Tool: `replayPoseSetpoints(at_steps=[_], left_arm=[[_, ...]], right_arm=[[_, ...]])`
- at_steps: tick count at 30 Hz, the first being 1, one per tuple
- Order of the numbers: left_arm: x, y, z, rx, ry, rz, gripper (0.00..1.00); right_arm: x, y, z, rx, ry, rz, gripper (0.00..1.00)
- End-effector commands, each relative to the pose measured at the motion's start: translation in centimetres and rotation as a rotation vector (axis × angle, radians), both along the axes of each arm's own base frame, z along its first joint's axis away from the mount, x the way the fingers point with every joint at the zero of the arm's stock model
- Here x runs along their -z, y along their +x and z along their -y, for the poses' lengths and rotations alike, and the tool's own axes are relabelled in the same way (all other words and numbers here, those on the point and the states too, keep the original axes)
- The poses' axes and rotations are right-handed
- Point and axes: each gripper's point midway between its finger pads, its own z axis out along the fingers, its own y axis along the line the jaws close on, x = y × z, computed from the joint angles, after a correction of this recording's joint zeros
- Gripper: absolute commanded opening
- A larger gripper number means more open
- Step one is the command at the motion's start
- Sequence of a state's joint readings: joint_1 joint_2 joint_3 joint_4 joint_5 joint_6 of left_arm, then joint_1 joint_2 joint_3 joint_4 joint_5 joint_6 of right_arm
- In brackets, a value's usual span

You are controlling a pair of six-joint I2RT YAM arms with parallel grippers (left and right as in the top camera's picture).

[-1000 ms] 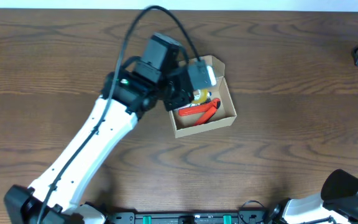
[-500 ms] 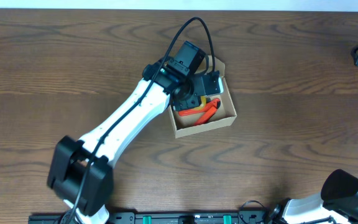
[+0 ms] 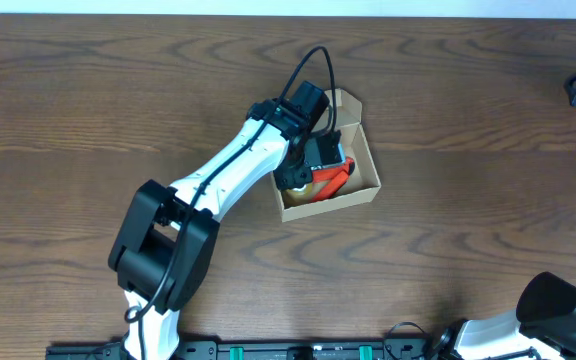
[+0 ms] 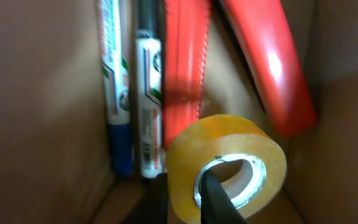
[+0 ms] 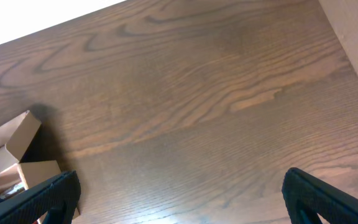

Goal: Pack container
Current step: 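Lift the tape roll into the box beside the markers and release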

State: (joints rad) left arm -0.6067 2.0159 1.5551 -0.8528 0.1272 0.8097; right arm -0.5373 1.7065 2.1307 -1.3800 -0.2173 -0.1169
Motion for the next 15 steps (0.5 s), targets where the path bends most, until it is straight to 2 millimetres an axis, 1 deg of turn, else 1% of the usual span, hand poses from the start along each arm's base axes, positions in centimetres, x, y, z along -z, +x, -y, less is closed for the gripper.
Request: replayPoseSetpoints(at_steps=[1,3,4,5,7,10,13,15], left_arm=[[0.2,0.3,-0.1,-0.013,0.01,-0.004,0.26],[0.2,0.4,-0.1,-0.015,0.011,-0.006,0.39],[0.2,0.4,-0.1,-0.015,0.011,-0.005,0.47],[0.2,0.4,-0.1,-0.015,0.012,-0.005,0.53],[0.3,0.4,-0.2,-0.017,0.016,-0.004,0.59],[0.1,0.6,-0.5,-0.037,0.041,0.014,0.75],[-0.9,0.7,-0.4,-0.029,0.063,0.049,0.78],[-2.6,0.8,0.1,-0.021,0.052,0.071,0.79]], right_arm=[[0.2,0.0,-0.3,-0.018,0.006,-0.004,0.99],[0.2,0.0,-0.3,-0.018,0.006,-0.004,0.99],[0.2,0.0,-0.3,-0.018,0.006,-0.004,0.99],[0.2,0.0,-0.3,-0.018,0.006,-0.004,0.99],[0.2,0.0,-0.3,-0.018,0.006,-0.004,0.99],[0.2,0.0,-0.3,-0.018,0.006,-0.004,0.99],[0.2,0.0,-0.3,-0.018,0.006,-0.004,0.99],[0.2,0.1,-0.3,-0.018,0.006,-0.003,0.99]])
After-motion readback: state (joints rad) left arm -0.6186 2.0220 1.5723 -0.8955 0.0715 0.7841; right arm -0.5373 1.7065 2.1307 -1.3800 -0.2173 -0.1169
